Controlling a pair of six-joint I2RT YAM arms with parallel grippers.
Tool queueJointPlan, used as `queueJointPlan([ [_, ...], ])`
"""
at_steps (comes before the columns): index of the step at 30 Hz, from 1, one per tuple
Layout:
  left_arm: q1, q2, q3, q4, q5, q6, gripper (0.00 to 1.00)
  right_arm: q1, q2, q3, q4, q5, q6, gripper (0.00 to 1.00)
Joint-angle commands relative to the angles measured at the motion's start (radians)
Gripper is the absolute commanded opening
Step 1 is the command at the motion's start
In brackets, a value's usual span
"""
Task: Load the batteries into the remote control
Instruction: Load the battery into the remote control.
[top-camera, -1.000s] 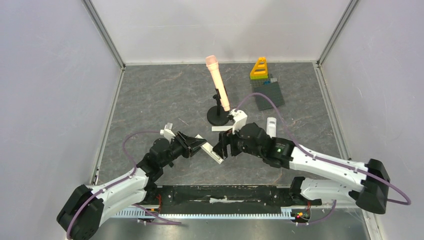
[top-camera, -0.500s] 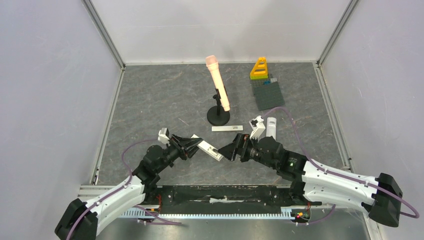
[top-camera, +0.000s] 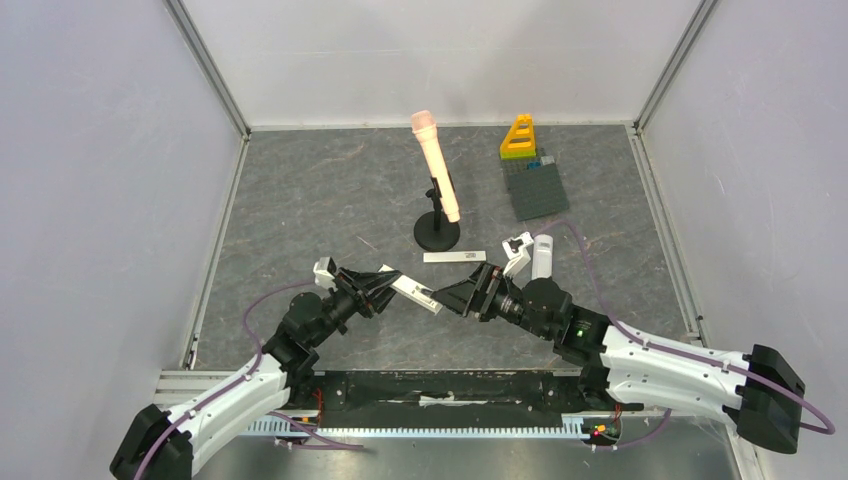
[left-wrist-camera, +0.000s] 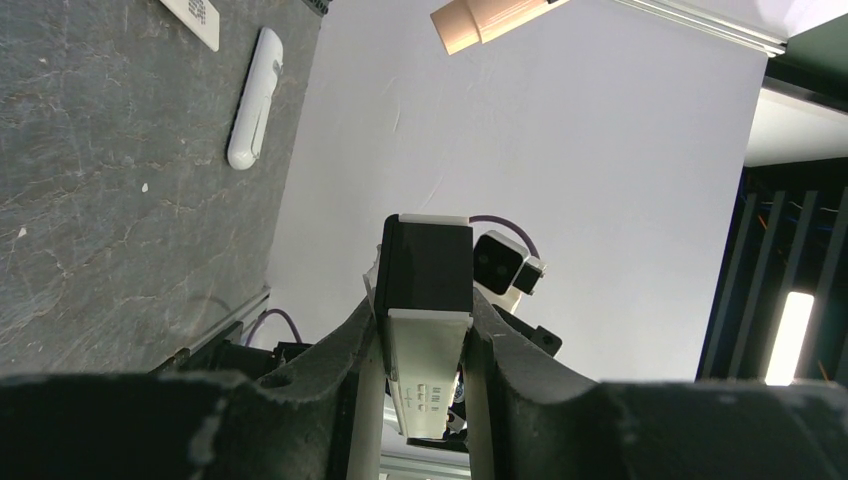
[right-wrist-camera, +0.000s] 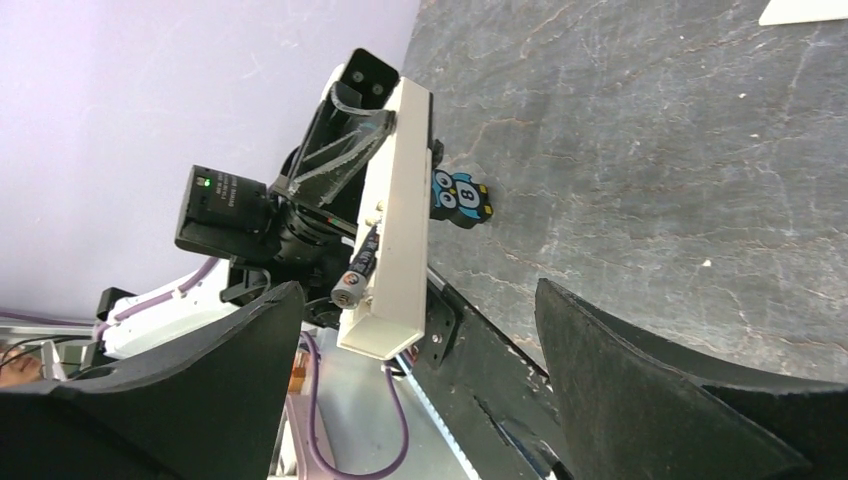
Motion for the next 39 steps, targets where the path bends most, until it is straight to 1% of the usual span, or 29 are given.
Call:
queueJointPlan([
  [1, 0.004, -0.004, -0.012, 0.044, -0.006, -0.047, 0.02, -0.001, 0.011, 0.003, 0.068, 0.000, 0.022, 0.88],
  [10, 0.004, -0.011, -0.012, 0.045, -0.004, -0.049, 0.02, -0.001, 0.027, 0.018, 0.042, 0.004, 0.040, 0.87],
  [21, 0.004, -0.019, -0.039, 0.047, -0.007, -0.060, 0.02, -0.001, -0.019, -0.025, 0.060, 0.012, 0.052, 0.85],
  [30, 0.004, -0.026, -0.036, 0.049, 0.000, -0.065, 0.02, -0.001, 0.014, -0.035, 0.074, 0.019, 0.075, 0.81],
  [39, 0.004, -0.033, -0.038, 0.050, 0.016, -0.045, 0.02, -0.004, 0.053, -0.035, 0.116, -0.013, 0.092, 0.81],
])
